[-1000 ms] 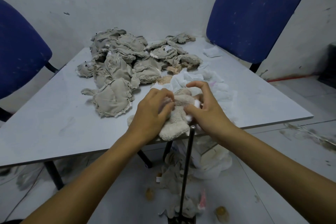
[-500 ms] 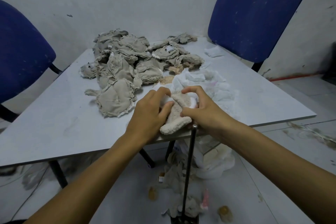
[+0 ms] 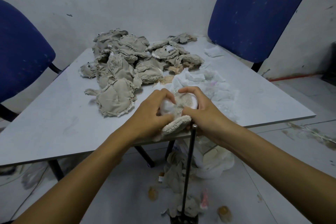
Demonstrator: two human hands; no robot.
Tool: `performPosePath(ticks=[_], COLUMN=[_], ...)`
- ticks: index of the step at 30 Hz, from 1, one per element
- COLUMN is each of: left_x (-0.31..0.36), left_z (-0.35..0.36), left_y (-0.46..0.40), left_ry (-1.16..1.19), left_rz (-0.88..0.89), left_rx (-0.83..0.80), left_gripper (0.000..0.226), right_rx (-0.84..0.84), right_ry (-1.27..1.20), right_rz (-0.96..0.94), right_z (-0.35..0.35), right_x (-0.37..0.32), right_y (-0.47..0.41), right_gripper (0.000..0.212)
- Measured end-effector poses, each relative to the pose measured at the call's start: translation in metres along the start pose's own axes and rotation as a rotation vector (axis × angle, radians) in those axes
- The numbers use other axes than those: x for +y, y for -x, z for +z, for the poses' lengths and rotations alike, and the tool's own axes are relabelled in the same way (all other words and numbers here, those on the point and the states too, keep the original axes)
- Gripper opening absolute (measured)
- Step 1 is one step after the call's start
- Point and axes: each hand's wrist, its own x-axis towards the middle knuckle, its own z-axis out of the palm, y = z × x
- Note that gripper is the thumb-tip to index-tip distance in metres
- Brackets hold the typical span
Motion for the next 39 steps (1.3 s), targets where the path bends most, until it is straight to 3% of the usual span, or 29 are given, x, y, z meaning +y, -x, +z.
performPosePath(ticks=[3,5,9,11,14,17,22,26,27,29,31,34,36,37,39], left_x=[-0.001,-0.002,0.004,0.003,0.006,0.001,0.013,0.017,0.018,0.021,0.024,0.025,0.025,0.026,0.03], left_z=[-0.001,0.001,0.01,0.01,0.002,-0.002,0.001,-0.005,-0.004,0.0,0.002,-0.006,-0.009,-0.007,-0.002], left_y=[-0.001,-0.002,-0.003,-0.004,-0.007,-0.007,-0.011,-0.016,-0.014,-0.012,-0.01,-0.011,-0.01,-0.009,-0.008], left_ry=[0.233,0.253,-0.135,-0.031,0.459,0.411,0.342,0.61,0.584,0.357,0.198,0.419,0.412,0.371,0.199], left_rz=[-0.122,-0.194,-0.118,-0.099,-0.166,-0.197,-0.227,-0.199,-0.209,-0.199,-0.143,-0.173,-0.173,-0.144,-0.054], left_rx=[0.009,0.125,0.48,0.376,0.121,0.111,0.291,0.015,0.011,0.173,0.271,0.028,-0.075,-0.09,-0.085], left_gripper=[0.014,0.016,0.023,0.022,0.016,0.036,0.062,0.05,0.044,0.032,0.04,0.092,0.11,0.104,0.07], right_rx=[0.006,0.002,-0.094,-0.06,0.005,-0.005,-0.122,-0.277,-0.308,-0.319,-0.29,-0.238,-0.241,-0.253,-0.268], right_ry=[0.06,0.107,0.205,0.174,0.185,0.164,0.003,-0.28,-0.333,-0.335,-0.234,-0.018,0.065,0.068,0.077], right_rz=[-0.077,-0.151,-0.326,-0.307,-0.259,-0.272,-0.338,-0.263,-0.233,-0.197,-0.205,-0.268,-0.306,-0.314,-0.31], right_z=[0.001,0.003,0.013,0.013,0.003,-0.003,-0.001,-0.005,-0.006,-0.008,-0.011,-0.021,-0.026,-0.027,-0.029], right_x=[-0.002,-0.004,-0.009,-0.009,-0.01,-0.01,-0.015,-0.026,-0.026,-0.024,-0.022,-0.027,-0.031,-0.032,-0.034], right_y=[0.003,0.006,0.012,0.01,0.005,0.005,0.007,0.002,0.002,0.003,0.004,0.003,0.004,0.005,0.007], right_gripper=[0.048,0.05,0.054,0.053,0.056,0.059,0.064,0.07,0.07,0.068,0.067,0.072,0.078,0.079,0.082])
